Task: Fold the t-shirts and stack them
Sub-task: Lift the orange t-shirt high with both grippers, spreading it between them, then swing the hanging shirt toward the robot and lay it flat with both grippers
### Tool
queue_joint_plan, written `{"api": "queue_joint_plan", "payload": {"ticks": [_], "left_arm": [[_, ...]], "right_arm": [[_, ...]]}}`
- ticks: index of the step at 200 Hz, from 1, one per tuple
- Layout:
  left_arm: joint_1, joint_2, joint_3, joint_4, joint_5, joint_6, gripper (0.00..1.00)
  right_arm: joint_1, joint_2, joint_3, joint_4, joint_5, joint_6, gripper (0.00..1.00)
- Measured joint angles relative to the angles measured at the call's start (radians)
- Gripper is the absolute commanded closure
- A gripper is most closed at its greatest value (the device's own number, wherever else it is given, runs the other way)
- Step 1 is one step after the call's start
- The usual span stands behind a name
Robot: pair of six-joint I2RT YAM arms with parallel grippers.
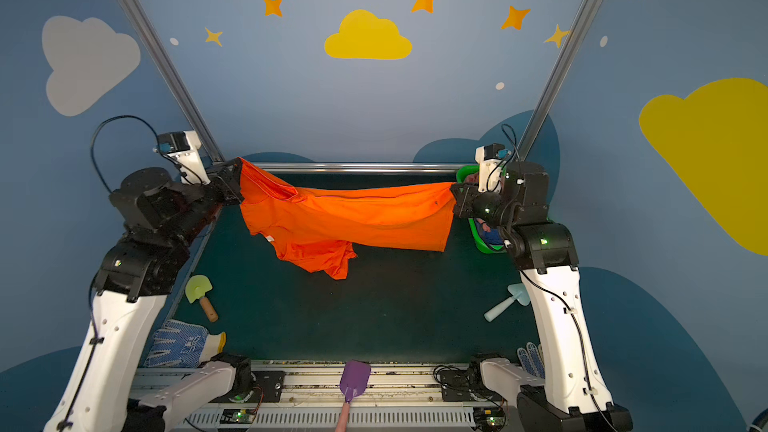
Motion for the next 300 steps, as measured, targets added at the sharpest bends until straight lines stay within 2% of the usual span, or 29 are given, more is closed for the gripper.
{"api": "queue_joint_plan", "payload": {"ticks": [60,95,123,149,186,216,240,264,284,300], "left_arm": [[0.000,-0.145,0.003,0.153,0.113,0.000,0.95],[0.000,-0.144,-0.037,0.213,0.118,0.002,0.95],[0.005,-0.061,-0.079,0.256,0.107,-0.009,0.95],[0.012,0.106,-0.064,0.315,0.094,-0.042,0.95],[0.047,0.426,0.167,0.285,0.102,-0.066,0.95],[0.087,0.561,0.378,0.264,0.139,-0.093,0.95],[0.105,0.591,0.515,0.268,0.183,-0.098,0.95],[0.112,0.575,0.584,0.291,0.235,-0.091,0.95],[0.113,0.525,0.548,0.307,0.274,-0.083,0.95],[0.114,0.436,0.404,0.337,0.302,-0.083,0.95]], "right_arm": [[0.000,-0.101,0.048,0.001,-0.027,-0.018,1.00],[0.000,-0.092,0.050,0.002,-0.026,-0.023,1.00],[0.000,-0.018,0.050,0.024,-0.022,-0.024,1.00],[0.000,0.116,0.082,0.055,-0.011,-0.018,1.00],[0.000,0.365,0.268,0.075,0.010,-0.017,1.00],[-0.008,0.484,0.463,0.085,0.007,-0.022,1.00],[-0.019,0.523,0.593,0.105,-0.017,-0.031,1.00],[-0.024,0.521,0.642,0.138,-0.052,-0.047,1.00],[-0.025,0.494,0.597,0.171,-0.077,-0.063,1.00],[-0.025,0.437,0.465,0.212,-0.107,-0.064,1.00]]}}
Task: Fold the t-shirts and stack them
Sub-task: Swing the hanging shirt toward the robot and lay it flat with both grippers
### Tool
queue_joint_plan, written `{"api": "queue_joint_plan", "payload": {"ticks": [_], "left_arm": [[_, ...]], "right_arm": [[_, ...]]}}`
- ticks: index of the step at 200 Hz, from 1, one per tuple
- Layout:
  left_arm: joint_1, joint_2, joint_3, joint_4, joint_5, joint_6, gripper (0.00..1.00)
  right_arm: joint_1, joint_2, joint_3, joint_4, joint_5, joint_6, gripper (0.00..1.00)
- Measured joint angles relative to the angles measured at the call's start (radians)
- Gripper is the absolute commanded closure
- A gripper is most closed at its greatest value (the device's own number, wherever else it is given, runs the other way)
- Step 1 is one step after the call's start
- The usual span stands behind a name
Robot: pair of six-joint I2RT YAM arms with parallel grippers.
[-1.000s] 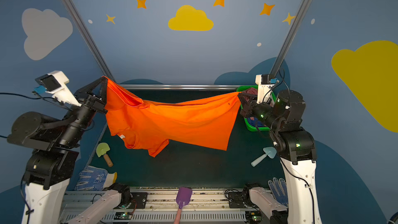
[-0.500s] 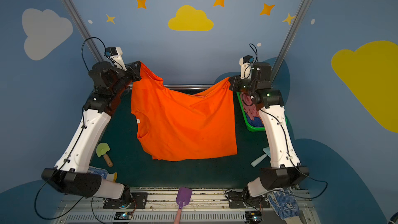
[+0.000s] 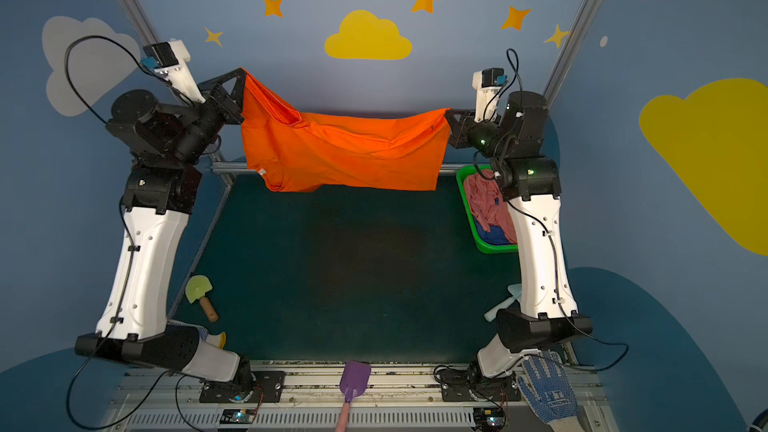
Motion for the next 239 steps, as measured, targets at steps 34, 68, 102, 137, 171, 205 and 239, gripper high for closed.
{"api": "queue_joint_plan", "payload": {"ticks": [34,68,102,137,171,205,239], "left_arm": [[0.001,-0.249,-0.487,0.070,0.039,-0.056,0.95],[-0.015,-0.455,-0.983,0.087,0.046,-0.145,0.95],[-0.061,-0.662,-1.339,0.012,-0.037,-0.236,0.95],[-0.104,-0.892,-1.492,-0.087,-0.164,-0.312,0.95],[-0.120,-0.993,-1.547,-0.155,-0.224,-0.390,0.95],[-0.141,-1.047,-1.597,-0.233,-0.245,-0.457,0.95],[-0.154,-1.141,-1.605,-0.338,-0.272,-0.504,0.95]], "right_arm": [[0.014,-0.147,-0.397,0.080,-0.048,0.008,1.00],[0.061,-0.265,-0.810,0.134,-0.068,0.037,1.00],[0.087,-0.297,-1.100,0.147,-0.067,0.082,1.00],[0.087,-0.297,-1.234,0.093,-0.020,0.103,1.00],[0.087,-0.296,-1.244,0.038,0.032,0.123,1.00],[0.087,-0.291,-1.244,-0.022,0.089,0.136,1.00],[0.101,-0.293,-1.246,-0.078,0.121,0.142,1.00]]}}
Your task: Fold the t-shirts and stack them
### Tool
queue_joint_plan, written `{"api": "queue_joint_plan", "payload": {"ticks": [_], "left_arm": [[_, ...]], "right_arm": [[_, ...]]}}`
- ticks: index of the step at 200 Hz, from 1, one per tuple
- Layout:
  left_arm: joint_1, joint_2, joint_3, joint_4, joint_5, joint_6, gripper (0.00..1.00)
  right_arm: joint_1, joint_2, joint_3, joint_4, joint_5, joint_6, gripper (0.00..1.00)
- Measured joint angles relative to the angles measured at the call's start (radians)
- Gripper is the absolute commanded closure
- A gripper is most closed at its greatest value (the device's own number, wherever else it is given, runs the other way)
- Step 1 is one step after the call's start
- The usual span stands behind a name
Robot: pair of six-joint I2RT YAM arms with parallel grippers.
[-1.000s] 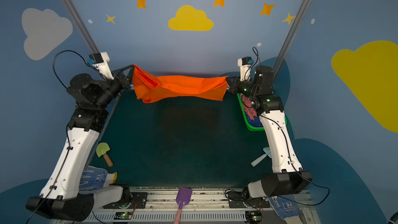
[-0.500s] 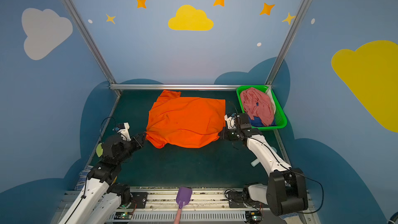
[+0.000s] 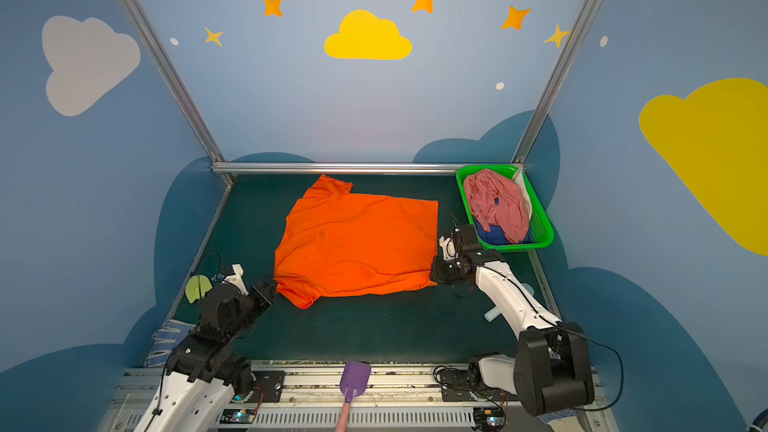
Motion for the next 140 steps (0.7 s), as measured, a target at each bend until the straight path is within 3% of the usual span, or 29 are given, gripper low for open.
{"api": "queue_joint_plan", "payload": {"ticks": [46,61,85,109,140], "left_arm": [[-0.002,-0.144,-0.005,-0.163,-0.025,-0.052,0.88],[-0.003,-0.187,-0.007,-0.218,-0.026,-0.067,0.81],[-0.007,-0.238,-0.008,-0.279,-0.026,-0.099,0.71],[-0.018,-0.261,-0.018,-0.323,-0.025,-0.124,0.71],[-0.031,-0.275,-0.018,-0.354,-0.035,-0.143,0.71]], "right_arm": [[0.040,-0.041,-0.029,-0.076,0.051,0.038,1.00],[0.048,-0.049,-0.031,-0.108,0.075,0.053,1.00],[0.055,-0.049,-0.031,-0.156,0.111,0.074,0.91],[0.062,-0.049,-0.030,-0.194,0.141,0.085,0.84],[0.071,-0.050,-0.026,-0.246,0.174,0.097,0.69]]}}
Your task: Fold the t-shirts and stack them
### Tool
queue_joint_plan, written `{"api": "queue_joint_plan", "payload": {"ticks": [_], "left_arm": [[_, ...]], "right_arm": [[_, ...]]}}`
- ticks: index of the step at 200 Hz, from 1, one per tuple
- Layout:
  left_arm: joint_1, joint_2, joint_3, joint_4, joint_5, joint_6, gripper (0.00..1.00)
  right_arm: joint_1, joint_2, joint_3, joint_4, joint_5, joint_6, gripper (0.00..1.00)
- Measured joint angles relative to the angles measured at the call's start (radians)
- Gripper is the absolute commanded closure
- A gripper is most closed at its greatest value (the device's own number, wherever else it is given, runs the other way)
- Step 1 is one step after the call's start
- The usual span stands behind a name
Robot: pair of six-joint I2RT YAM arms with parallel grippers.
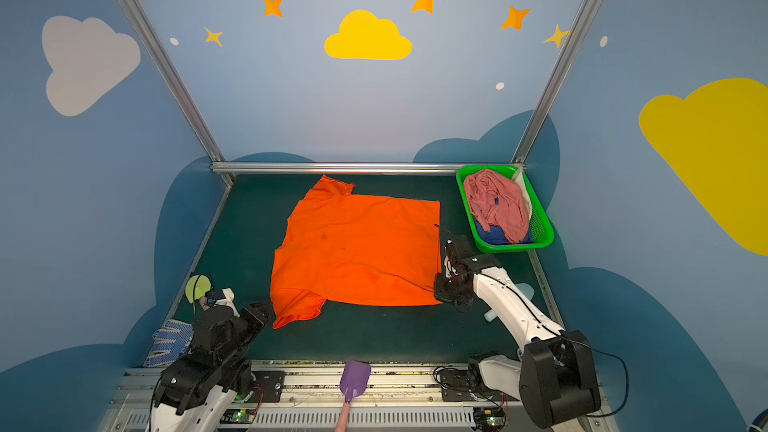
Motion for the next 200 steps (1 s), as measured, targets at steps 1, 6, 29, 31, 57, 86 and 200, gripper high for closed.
{"api": "queue_joint_plan", "payload": {"ticks": [1,6,29,31,57,86,200], "left_arm": [[0.000,0.000,0.000,0.000,0.000,0.000,0.71],[-0.001,0.000,0.000,-0.002,-0.003,-0.003,0.71],[-0.002,0.007,0.015,-0.005,-0.023,-0.004,0.70],[-0.002,0.010,0.019,-0.005,-0.026,-0.003,0.70],[-0.002,0.097,0.088,0.036,-0.057,0.005,0.70],[-0.002,0.332,0.181,0.164,-0.090,0.039,0.70],[0.174,1.556,0.931,0.367,0.113,0.325,0.81]], "right_arm": [[0.000,0.000,0.000,-0.002,0.001,0.000,0.68],[0.003,0.000,0.005,-0.014,0.010,0.000,0.62],[0.008,-0.007,0.040,-0.064,0.047,0.011,0.44],[0.010,-0.008,0.044,-0.068,0.049,0.006,0.43],[0.014,-0.022,0.097,-0.094,0.068,0.010,0.43],[0.018,-0.015,0.143,-0.049,0.032,0.007,0.60],[-0.009,0.541,0.576,0.190,-0.176,-0.064,0.85]]}}
